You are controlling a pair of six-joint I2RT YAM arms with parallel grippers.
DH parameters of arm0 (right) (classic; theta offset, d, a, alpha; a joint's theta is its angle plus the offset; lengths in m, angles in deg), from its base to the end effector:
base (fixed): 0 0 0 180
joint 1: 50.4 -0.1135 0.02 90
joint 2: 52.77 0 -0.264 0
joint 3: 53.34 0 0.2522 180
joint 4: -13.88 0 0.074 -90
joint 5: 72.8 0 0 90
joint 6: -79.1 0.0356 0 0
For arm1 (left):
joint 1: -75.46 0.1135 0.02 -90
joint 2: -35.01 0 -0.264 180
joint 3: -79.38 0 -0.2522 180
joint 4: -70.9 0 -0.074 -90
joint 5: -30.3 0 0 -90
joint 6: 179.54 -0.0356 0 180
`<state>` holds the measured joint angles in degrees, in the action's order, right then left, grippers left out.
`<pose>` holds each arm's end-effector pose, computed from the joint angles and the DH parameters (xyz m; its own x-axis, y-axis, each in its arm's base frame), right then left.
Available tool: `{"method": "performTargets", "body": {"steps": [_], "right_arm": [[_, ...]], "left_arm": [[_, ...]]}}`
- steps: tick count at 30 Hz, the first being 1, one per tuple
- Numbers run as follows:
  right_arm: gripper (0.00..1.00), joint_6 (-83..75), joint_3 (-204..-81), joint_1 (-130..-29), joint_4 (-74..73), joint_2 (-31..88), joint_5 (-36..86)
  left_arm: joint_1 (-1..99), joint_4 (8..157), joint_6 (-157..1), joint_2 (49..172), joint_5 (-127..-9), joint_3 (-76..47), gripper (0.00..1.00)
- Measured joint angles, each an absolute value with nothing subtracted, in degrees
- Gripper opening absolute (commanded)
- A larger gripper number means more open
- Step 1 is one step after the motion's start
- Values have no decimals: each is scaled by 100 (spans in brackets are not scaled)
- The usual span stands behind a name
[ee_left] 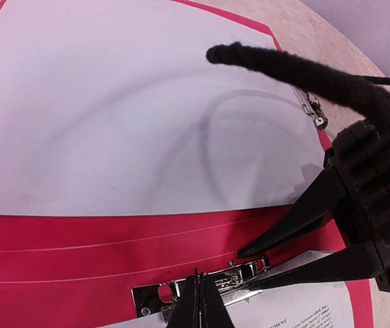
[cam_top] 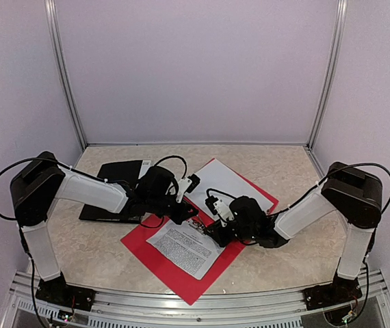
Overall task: Put the files into the folder
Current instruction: Clamp the file in the folder with some files.
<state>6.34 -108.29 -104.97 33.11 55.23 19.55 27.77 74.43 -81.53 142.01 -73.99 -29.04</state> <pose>0.1984 0.2813 0.1020 -0.5553 -0.2697 -0.7867 -0.7008 0.6611 0.2680 0.2541 -0.2922 0.1516 -0.5369 0.3892 -0.7485 0.7786 0.5702 -0.2620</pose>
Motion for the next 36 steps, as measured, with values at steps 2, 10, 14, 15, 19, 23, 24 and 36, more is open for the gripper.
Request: {"method": "performTargets", "body": {"steps": [2, 10, 14, 15, 19, 23, 24, 36], "right_arm": [[24, 660, -10797, -10497, 3361, 5523, 1951], [38, 782, -10742, -10497, 3436, 5523, 2010], [40, 830, -10744, -10497, 3433, 5515, 2102], [40, 830, -10744, -10497, 3431, 5512, 2128], [39, 822, -10755, -10501, 3405, 5512, 2126], [36, 776, -10805, -10525, 3339, 5532, 2038], [35, 761, -10821, -10543, 3337, 5550, 1983], [34, 555, -10873, -10667, 3280, 5600, 1575]], "left_arm": [[2784, 7394, -8101, 14201, -7383, -2950, 0], [2791, 7287, -8044, 14199, -7362, -3015, 0], [2791, 7287, -8039, 14199, -7355, -3015, 0], [2788, 7285, -8039, 14199, -7355, -3015, 0], [2780, 7285, -8039, 14199, -7327, -3015, 0], [2780, 7287, -8037, 14199, -7316, -3015, 0], [2780, 7287, -8037, 14199, -7316, -3015, 0], [2780, 7290, -8033, 14199, -7298, -3015, 0]]}}
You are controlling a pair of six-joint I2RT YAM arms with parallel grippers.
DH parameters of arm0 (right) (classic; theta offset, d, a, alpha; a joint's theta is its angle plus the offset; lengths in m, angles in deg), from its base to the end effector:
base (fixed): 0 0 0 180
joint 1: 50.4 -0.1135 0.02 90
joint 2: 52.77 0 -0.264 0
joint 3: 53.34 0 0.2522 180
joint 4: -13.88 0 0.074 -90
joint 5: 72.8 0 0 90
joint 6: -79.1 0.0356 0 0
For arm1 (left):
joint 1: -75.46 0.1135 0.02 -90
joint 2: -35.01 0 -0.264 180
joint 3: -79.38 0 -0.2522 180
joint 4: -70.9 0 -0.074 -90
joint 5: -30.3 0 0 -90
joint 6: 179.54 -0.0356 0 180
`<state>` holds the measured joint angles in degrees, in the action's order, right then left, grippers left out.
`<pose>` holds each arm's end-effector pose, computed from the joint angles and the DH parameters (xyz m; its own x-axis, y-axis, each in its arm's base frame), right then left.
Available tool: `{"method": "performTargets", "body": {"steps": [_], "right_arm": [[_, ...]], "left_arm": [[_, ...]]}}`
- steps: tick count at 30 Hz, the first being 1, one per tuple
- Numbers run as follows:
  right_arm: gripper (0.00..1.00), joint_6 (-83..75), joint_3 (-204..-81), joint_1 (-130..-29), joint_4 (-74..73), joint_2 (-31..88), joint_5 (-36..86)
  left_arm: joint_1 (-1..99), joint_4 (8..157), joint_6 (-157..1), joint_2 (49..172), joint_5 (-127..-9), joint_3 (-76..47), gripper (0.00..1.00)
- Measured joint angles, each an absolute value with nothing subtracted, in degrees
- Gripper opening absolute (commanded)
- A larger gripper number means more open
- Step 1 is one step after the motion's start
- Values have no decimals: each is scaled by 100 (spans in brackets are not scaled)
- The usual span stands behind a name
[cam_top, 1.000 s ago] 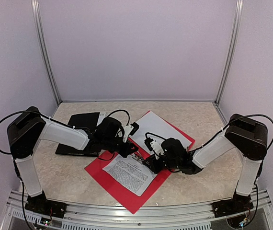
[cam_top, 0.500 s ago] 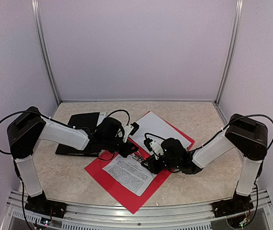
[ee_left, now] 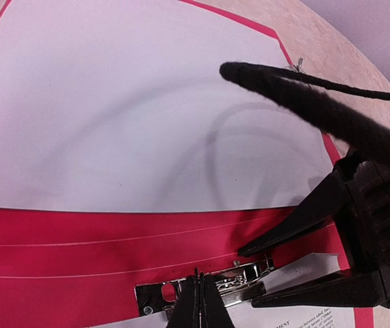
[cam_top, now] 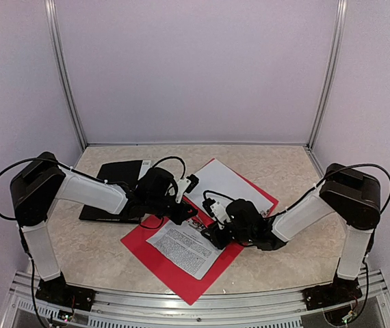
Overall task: Put the files into the folder
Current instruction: Clamp the file in the folder with some files.
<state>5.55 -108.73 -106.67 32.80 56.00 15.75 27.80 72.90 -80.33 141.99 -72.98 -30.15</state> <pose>0.1927 0.2870 0.0990 -0.5335 -0.2892 -0.7948 -0.6973 0.6823 0.2198 0.2531 -0.2900 0.1483 -0.5485 0.3707 -0.7495 0.7625 0.5896 -0.2664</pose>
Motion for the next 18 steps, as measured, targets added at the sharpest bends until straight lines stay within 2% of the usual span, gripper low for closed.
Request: {"method": "performTargets", "body": {"steps": [6, 18], "right_arm": [[24, 457, -10871, -10702, 3208, 5600, 1424], [20, 465, -10788, -10707, 3344, 5602, 1415]], "left_arm": [[2780, 7290, -8033, 14199, -7294, -3015, 0], [2823, 7150, -7882, 14199, -7176, -3184, 0]]}}
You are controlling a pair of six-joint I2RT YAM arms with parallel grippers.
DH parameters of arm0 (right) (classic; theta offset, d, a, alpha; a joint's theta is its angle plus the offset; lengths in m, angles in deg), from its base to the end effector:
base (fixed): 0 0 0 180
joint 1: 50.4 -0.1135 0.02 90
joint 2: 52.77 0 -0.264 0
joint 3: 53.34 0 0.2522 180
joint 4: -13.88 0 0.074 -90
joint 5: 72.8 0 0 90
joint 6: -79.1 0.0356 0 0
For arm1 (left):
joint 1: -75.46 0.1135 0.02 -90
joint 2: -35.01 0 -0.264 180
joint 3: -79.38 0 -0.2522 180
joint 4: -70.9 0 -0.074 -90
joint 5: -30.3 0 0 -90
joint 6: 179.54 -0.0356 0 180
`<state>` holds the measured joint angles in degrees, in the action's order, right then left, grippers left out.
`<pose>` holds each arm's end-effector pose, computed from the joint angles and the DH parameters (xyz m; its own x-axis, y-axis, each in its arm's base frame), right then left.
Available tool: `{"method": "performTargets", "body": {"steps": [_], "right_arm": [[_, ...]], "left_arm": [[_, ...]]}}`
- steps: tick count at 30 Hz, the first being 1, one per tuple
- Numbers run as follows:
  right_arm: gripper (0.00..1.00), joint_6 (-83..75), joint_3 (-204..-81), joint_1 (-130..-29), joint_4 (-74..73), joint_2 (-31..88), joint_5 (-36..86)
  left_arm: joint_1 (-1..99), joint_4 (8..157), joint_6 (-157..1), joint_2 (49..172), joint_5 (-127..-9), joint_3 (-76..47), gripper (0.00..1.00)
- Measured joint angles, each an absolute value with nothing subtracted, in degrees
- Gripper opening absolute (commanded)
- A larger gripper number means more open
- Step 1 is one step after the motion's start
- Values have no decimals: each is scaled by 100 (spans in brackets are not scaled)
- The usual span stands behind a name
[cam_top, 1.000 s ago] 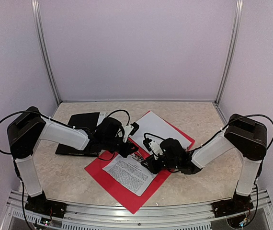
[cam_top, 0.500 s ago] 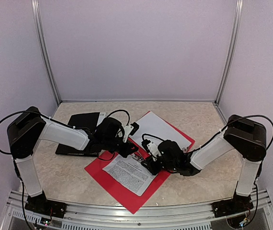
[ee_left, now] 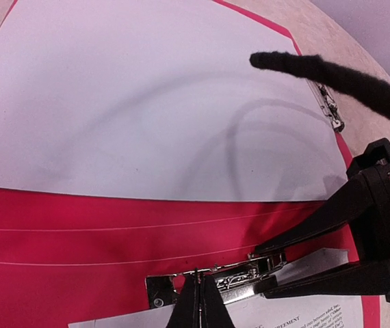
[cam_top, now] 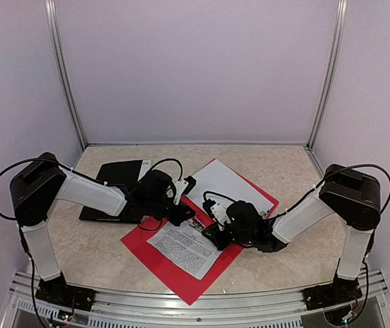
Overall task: Put the files into the folder
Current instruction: Clamp the file in the folder with some files.
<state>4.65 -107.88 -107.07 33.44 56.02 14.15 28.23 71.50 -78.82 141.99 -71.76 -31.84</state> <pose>0.1898 0.2851 0.0964 -0.5185 -0.3012 -0.8003 -0.6968 0.6913 0.1913 0.2526 -0.2841 0.1418 -0.5722 0.3507 -0.7414 0.7349 0.6206 -0.2736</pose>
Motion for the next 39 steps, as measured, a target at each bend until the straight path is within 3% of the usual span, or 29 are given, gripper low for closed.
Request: {"method": "performTargets", "body": {"steps": [39], "right_arm": [[20, 625, -10738, -10707, 3453, 5611, 1396]], "left_arm": [[3044, 7338, -7559, 14780, -7298, -2910, 0]]}}
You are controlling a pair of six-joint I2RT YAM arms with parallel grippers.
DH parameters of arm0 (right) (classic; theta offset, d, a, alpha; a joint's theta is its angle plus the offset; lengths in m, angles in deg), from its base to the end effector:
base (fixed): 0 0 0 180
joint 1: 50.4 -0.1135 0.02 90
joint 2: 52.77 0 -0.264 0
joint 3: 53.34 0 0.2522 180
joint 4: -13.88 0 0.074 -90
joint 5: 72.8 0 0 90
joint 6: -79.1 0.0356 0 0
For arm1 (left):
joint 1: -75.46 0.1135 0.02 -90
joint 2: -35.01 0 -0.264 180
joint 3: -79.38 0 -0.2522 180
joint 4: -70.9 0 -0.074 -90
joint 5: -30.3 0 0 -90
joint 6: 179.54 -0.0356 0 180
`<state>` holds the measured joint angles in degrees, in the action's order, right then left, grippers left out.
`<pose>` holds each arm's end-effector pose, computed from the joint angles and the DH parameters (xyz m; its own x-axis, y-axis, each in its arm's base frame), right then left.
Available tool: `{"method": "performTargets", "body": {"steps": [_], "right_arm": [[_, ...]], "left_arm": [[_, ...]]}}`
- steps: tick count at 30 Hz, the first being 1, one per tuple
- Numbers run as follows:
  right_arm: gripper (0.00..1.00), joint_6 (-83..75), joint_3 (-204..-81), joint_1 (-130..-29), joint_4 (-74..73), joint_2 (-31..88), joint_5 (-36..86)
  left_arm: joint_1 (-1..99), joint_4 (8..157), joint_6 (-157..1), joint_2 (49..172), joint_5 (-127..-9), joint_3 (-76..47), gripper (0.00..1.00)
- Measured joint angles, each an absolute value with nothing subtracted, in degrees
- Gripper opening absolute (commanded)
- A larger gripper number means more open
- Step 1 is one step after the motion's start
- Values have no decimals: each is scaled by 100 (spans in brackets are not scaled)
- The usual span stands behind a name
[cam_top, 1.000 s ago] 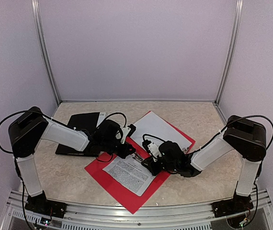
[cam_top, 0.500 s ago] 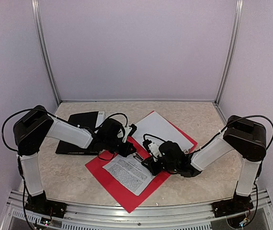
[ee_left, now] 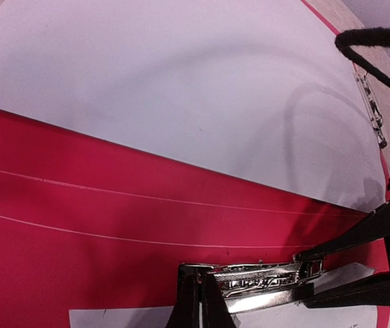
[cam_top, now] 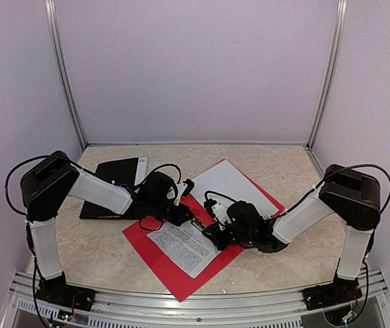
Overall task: Put the files into the folder
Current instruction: Clamp the file in the folder with some files.
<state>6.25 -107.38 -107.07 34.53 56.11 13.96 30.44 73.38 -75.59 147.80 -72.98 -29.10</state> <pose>0.1892 0.2840 0.0956 -0.5334 -0.2754 -0.7998 -0.6815 0.7000 0.2136 0.2701 -0.2819 0.1154 -0.6686 0.3372 -0.6628 0.6641 0.6717 -0.3283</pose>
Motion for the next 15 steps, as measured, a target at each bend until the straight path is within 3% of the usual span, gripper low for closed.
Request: {"method": "performTargets", "body": {"steps": [15], "right_arm": [[20, 621, -10744, -10707, 3449, 5613, 1398]], "left_arm": [[3049, 7460, -7543, 14879, -7296, -2716, 0]]}}
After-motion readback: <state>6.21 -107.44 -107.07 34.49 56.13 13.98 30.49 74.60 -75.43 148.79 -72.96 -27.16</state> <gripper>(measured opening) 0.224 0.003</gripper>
